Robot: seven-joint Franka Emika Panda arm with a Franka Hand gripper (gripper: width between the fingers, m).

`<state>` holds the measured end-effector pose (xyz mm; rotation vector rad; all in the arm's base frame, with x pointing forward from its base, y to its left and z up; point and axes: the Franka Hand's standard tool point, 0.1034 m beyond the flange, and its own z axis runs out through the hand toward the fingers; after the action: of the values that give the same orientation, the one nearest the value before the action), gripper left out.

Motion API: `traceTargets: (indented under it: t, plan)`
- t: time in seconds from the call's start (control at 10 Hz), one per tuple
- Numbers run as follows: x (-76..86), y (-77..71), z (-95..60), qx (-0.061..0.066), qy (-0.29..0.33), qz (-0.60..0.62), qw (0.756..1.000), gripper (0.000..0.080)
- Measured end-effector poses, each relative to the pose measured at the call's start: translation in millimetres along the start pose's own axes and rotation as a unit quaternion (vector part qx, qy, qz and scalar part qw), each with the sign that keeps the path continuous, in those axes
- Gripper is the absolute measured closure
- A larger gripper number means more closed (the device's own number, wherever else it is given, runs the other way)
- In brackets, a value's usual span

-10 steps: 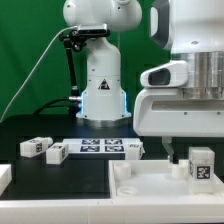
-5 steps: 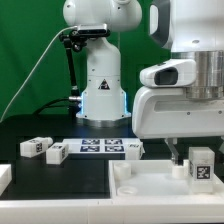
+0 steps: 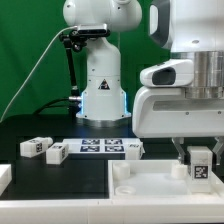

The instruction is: Assemble one leg

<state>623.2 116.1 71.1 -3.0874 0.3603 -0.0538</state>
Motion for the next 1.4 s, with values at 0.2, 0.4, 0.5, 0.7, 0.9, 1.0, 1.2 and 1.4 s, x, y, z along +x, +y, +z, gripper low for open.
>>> traceTargets:
  t: [0.2,0.4,0.5,0.7,0.9,1.0,1.2,1.4]
  plan:
    - [-1.8,-4.4,2.0,0.005,0.01,0.155,0.988,0.0509]
    - [-2.2,-5.0,2.5,0.007,0.011,0.289,0.957,0.0509]
    - [-2.6,-6.0,2.7,0.008,0.011,0.353,0.936,0.0509]
    - [-1.9,-5.5,2.9,0.013,0.006,0.465,0.885,0.0509]
    - [-1.3,-4.3,2.8,0.021,-0.002,0.524,0.852,0.0509]
    - [-1.2,-4.2,2.8,0.024,-0.005,0.56,0.828,0.0509]
    - [-1.3,-4.7,2.8,0.025,-0.007,0.573,0.819,0.0494]
    - [-2.1,-6.3,2.9,0.025,-0.007,0.542,0.84,0.0317]
